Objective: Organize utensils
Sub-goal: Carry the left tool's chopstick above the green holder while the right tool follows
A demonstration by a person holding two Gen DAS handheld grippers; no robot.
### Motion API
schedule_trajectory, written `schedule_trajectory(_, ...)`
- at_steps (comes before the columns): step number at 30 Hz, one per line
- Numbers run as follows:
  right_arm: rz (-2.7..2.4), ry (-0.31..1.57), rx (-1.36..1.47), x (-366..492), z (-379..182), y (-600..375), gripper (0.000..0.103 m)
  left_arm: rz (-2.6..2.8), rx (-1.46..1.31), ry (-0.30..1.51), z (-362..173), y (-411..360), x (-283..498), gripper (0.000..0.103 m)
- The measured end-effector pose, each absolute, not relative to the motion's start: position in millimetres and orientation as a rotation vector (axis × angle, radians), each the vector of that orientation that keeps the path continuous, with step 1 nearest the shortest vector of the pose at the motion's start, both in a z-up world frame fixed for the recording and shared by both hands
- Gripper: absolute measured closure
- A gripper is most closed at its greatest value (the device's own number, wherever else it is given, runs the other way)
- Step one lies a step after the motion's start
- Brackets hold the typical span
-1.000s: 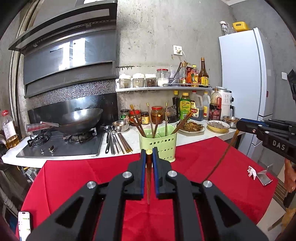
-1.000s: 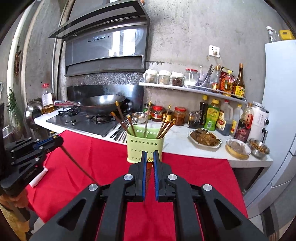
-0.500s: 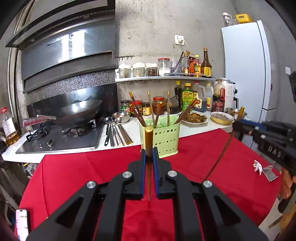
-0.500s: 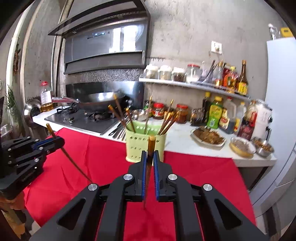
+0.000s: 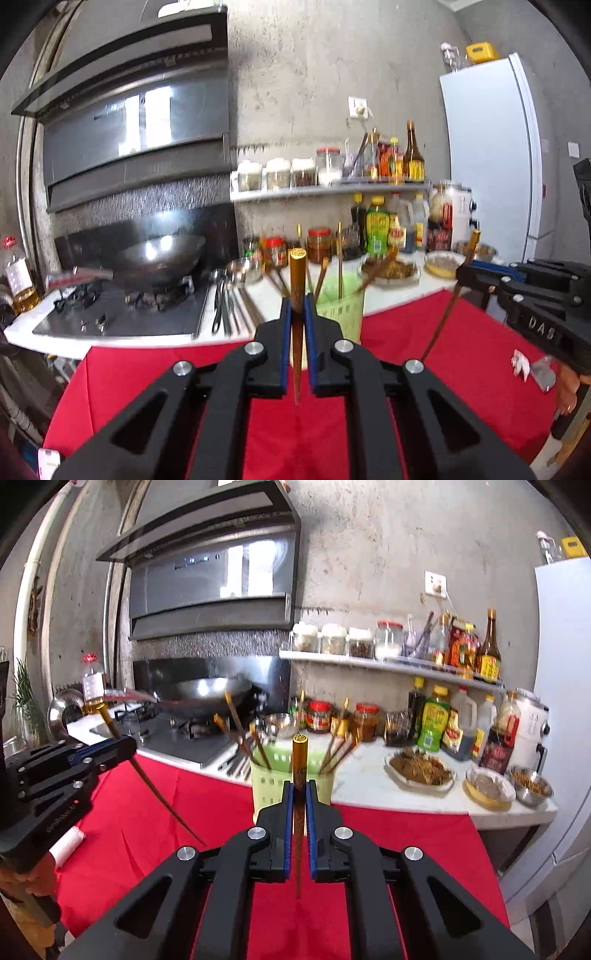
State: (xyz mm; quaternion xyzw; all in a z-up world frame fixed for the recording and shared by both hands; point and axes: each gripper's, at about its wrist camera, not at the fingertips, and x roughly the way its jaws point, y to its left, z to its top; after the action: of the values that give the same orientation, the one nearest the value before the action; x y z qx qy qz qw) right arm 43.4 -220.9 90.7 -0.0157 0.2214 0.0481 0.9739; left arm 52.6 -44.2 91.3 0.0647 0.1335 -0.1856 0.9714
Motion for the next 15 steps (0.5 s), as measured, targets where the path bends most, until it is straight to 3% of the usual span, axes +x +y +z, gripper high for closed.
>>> schedule_trajectory(7, 0.099, 0.341, -0.053, 85.9, 129.1, -215.8, 0.096, -0.373, 0.126, 0.150, 138.3, -65.6, 85.5, 0.096)
schedule_trajectory(15, 0.092, 0.289, -0.033, 129.4, 145.0, -228.0, 0.096, -0.381, 0.116, 0.108, 157.3, -81.7, 123.8, 0.096)
